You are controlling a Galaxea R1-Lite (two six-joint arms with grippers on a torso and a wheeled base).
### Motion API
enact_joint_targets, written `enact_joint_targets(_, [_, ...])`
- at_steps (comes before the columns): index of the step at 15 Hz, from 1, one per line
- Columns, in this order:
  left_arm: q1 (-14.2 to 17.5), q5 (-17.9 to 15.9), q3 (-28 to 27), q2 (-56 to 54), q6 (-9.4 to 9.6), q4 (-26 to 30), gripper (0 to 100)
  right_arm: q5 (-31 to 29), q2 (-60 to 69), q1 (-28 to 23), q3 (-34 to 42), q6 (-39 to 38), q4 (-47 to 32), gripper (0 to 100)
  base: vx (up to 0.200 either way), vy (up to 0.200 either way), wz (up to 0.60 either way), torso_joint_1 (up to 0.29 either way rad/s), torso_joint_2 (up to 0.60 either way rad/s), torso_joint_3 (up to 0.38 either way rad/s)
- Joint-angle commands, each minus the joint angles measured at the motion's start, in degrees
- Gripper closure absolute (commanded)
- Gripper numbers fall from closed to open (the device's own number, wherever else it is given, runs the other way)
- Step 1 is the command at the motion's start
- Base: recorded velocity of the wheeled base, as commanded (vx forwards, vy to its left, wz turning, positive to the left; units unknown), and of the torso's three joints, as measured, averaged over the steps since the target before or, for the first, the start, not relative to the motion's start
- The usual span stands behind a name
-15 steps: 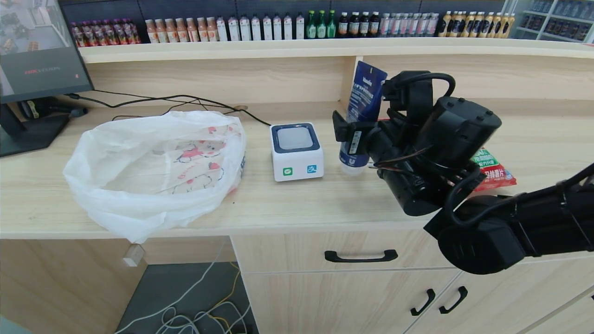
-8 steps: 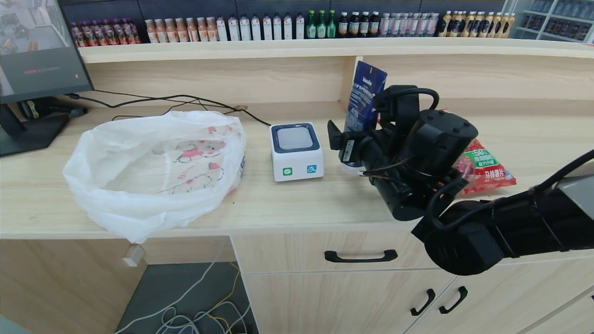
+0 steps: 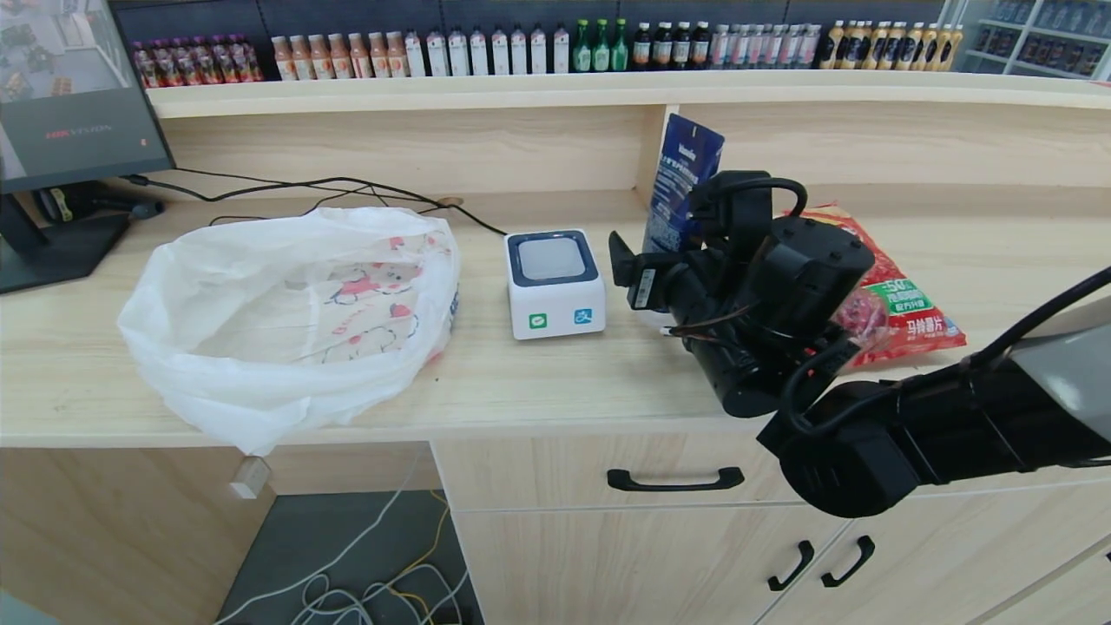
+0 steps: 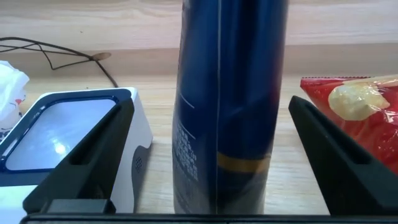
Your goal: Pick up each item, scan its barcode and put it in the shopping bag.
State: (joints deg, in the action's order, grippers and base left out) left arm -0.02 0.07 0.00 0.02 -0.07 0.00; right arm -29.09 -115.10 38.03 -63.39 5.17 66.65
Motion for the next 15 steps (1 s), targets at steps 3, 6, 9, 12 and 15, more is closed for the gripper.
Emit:
enact_joint_targets(3, [0.02,0.01,0.00,-0.02,-0.01,0.00,0,-0.01,-0.47,0.20,0.02,0.02,0.06,100,0.000,0.000,0.00,0.000,0.00,0.000])
enact_joint_targets(6, [-0.06,0.01,0.00,-0.02,-0.01,0.00,0,0.08,-0.47,-0.07,-0.24,-0.07,0.06,100,0.000,0.000,0.00,0.000,0.00,0.000])
enact_joint_targets(9, [0.02,0.01,0.00,-0.02,-0.01,0.00,0,0.17,-0.47,-0.07,0.02,-0.07,0.06,100,0.000,0.000,0.00,0.000,0.00,0.000])
enact_joint_targets(12, [0.02,0.01,0.00,-0.02,-0.01,0.00,0,0.08,-0.30,0.11,0.11,-0.07,0.06,100,0.000,0.000,0.00,0.000,0.00,0.000])
enact_joint_targets(15, [-0.06,0.01,0.00,-0.02,-0.01,0.00,0,0.08,0.32,0.46,0.11,-0.07,0.06,100,0.000,0.000,0.00,0.000,0.00,0.000])
